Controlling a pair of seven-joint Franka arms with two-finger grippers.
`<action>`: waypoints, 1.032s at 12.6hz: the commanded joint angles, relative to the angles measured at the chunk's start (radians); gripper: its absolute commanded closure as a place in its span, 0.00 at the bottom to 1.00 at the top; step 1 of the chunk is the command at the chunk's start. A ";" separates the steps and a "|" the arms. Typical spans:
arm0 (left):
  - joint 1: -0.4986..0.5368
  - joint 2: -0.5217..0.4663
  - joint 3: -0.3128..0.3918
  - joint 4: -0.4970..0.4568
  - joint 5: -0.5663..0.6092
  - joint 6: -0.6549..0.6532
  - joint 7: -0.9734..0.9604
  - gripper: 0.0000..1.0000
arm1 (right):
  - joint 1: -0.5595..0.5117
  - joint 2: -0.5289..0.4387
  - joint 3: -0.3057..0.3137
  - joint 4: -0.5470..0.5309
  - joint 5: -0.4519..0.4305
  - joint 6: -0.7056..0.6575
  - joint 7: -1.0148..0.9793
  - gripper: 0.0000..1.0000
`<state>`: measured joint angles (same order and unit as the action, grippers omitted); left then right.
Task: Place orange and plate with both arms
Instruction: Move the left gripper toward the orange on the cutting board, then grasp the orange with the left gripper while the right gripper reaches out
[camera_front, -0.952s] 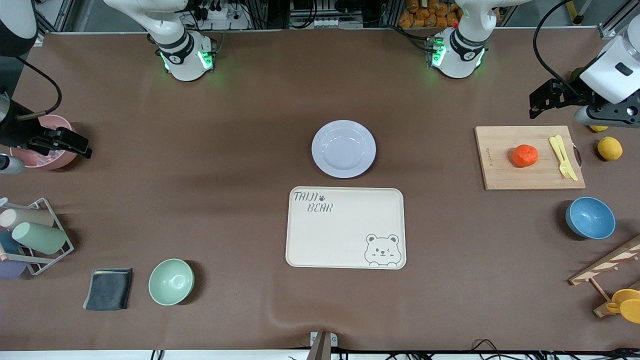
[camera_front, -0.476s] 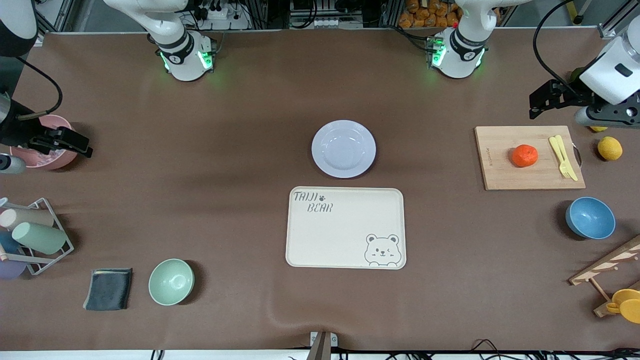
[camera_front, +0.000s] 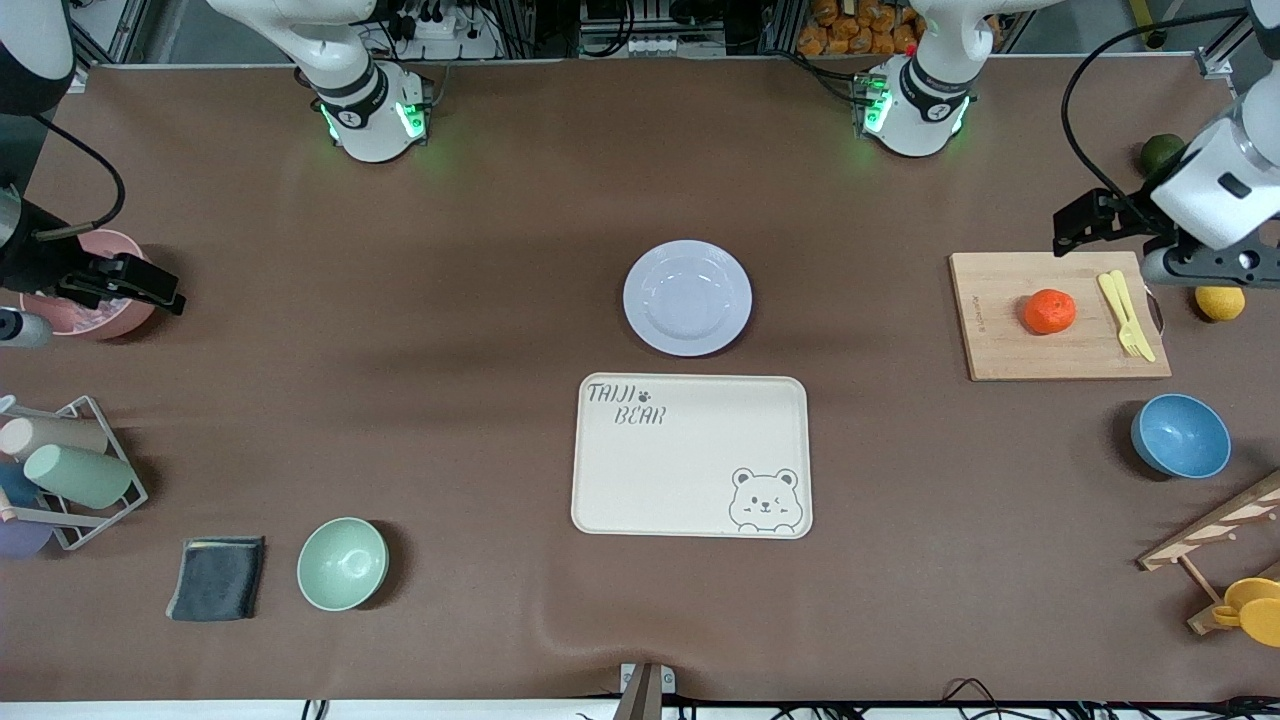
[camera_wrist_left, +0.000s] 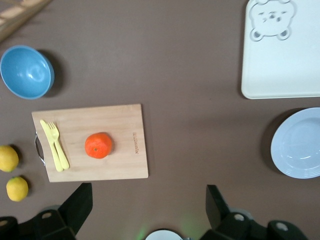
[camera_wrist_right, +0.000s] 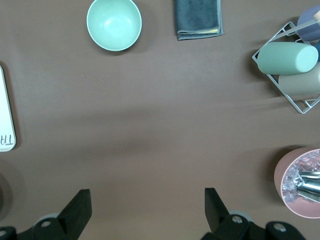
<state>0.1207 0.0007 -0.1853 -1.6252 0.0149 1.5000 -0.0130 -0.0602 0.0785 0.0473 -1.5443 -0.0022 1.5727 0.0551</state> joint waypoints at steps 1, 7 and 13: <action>0.063 0.028 -0.002 -0.074 0.000 0.009 0.005 0.00 | -0.017 0.013 0.017 -0.008 0.002 -0.003 -0.034 0.00; 0.123 0.024 -0.002 -0.388 0.068 0.323 0.013 0.00 | 0.002 0.072 0.020 -0.019 0.201 -0.005 -0.011 0.00; 0.241 0.130 -0.003 -0.569 0.210 0.619 0.024 0.00 | 0.000 0.107 0.020 -0.186 0.537 0.165 0.068 0.00</action>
<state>0.3202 0.1344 -0.1791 -2.1187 0.1776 2.0390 -0.0002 -0.0568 0.1993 0.0617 -1.6547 0.4525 1.6787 0.0939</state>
